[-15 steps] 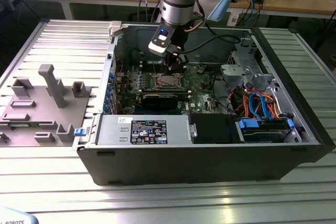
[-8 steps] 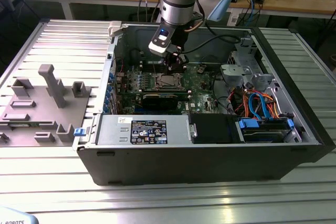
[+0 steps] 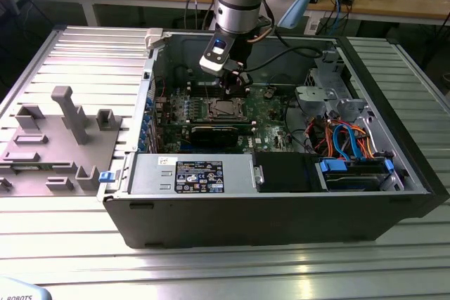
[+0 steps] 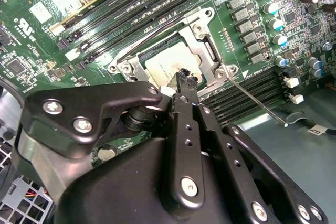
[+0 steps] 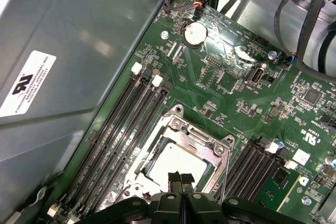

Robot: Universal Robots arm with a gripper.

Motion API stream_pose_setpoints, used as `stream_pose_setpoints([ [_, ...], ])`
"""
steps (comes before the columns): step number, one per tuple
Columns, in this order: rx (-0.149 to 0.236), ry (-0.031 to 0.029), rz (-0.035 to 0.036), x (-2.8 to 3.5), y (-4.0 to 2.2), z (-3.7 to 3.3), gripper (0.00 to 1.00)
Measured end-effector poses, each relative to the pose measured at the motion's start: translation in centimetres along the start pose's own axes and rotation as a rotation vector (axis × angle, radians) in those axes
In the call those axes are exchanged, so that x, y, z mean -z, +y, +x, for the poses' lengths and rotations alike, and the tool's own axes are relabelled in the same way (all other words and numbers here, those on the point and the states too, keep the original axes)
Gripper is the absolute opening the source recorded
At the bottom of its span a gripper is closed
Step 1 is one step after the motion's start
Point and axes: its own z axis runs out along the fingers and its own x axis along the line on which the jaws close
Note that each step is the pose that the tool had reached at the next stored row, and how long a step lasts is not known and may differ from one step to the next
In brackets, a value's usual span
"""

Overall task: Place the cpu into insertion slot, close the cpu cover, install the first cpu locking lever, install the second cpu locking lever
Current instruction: 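Install the first cpu locking lever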

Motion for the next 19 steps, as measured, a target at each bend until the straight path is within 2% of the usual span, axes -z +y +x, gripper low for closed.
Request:
stream_pose_setpoints([
  [19,0.021,-0.0006,0.0001,0.00,0.00,0.00,0.11],
])
